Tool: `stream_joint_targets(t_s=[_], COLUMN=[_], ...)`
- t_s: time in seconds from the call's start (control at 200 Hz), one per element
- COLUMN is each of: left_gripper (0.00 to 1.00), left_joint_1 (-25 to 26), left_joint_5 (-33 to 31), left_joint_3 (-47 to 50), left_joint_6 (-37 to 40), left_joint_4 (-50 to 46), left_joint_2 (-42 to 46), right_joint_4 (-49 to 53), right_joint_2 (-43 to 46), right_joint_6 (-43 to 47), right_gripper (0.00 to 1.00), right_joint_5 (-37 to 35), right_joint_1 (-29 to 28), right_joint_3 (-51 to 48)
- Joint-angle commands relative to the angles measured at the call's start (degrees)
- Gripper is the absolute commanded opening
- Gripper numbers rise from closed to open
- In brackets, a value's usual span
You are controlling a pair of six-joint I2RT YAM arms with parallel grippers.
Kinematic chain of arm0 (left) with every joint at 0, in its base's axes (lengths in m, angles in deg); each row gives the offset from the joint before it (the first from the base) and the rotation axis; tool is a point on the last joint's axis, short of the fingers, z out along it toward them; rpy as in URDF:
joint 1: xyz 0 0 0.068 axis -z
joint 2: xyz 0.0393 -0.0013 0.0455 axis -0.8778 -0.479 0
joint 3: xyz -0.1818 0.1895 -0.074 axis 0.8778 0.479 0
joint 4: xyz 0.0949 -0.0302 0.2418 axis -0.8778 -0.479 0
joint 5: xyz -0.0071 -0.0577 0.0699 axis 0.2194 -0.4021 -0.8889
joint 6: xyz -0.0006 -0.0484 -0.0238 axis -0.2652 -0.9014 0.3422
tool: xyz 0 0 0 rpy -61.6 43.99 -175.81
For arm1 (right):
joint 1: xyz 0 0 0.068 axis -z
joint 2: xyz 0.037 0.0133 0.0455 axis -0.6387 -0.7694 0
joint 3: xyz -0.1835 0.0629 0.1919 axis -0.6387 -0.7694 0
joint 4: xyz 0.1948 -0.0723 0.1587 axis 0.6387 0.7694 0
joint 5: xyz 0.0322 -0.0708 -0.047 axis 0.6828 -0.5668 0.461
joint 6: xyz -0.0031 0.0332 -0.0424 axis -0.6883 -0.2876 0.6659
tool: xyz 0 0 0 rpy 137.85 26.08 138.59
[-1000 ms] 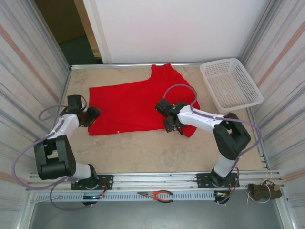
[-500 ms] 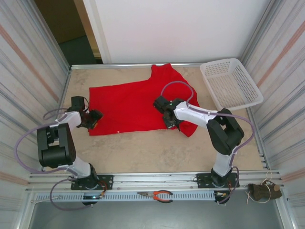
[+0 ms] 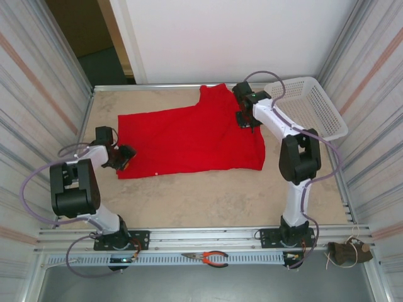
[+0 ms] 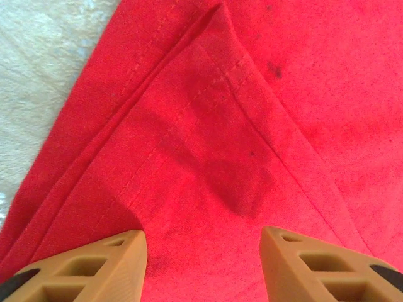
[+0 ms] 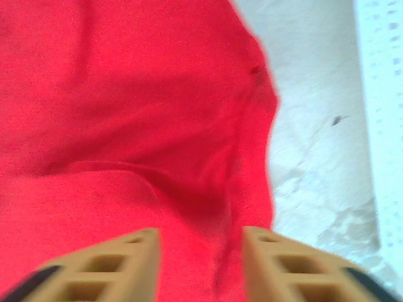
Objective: Fold the inside-out t-shirt
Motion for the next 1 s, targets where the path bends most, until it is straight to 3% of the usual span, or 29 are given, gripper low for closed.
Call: stream_joint_targets(t_s=[0.0,0.11,0.356,0.491,0.731,0.812,0.862,0.992], left_gripper=[0.51,0.51,0.56,0.59,0.59,0.59,0.59,0.59], left_joint_1=[0.2,0.1,-1.4,-2.8,-2.8,-2.8,-2.7,-2.8], left_joint_5=[-0.9,-1.9,-6.2,-4.2,-0.1,1.1,1.7,1.9], left_joint_3=[-1.6,-0.9,5.6,8.0,5.4,4.6,4.2,2.9], left_joint_6=[0.7,0.9,-1.0,-1.5,0.6,0.3,0.0,-0.4], left_joint_4=[-2.6,-3.8,-6.4,-3.3,1.6,2.4,3.0,3.0], left_joint_2=[2.0,6.8,19.6,18.2,10.0,7.5,5.8,2.1], right_joint_4=[5.0,0.1,-11.6,-18.1,-22.7,-23.7,-24.2,-23.5], right_joint_2=[1.6,12.8,33.3,33.0,27.2,26.2,25.8,27.4], right_joint_6=[-2.9,-7.3,-11.6,-12.6,-13.2,-13.4,-13.5,-13.5], right_gripper=[0.53,0.59,0.64,0.66,0.63,0.56,0.46,0.01], right_joint_5=[-8.1,-5.5,13.3,22.5,25.5,26.5,26.8,27.7], right_joint_1=[0.0,-0.5,1.7,4.8,5.5,5.8,6.2,7.5], right_joint_3=[-3.1,-16.2,-42.0,-47.4,-49.3,-49.9,-50.4,-52.2])
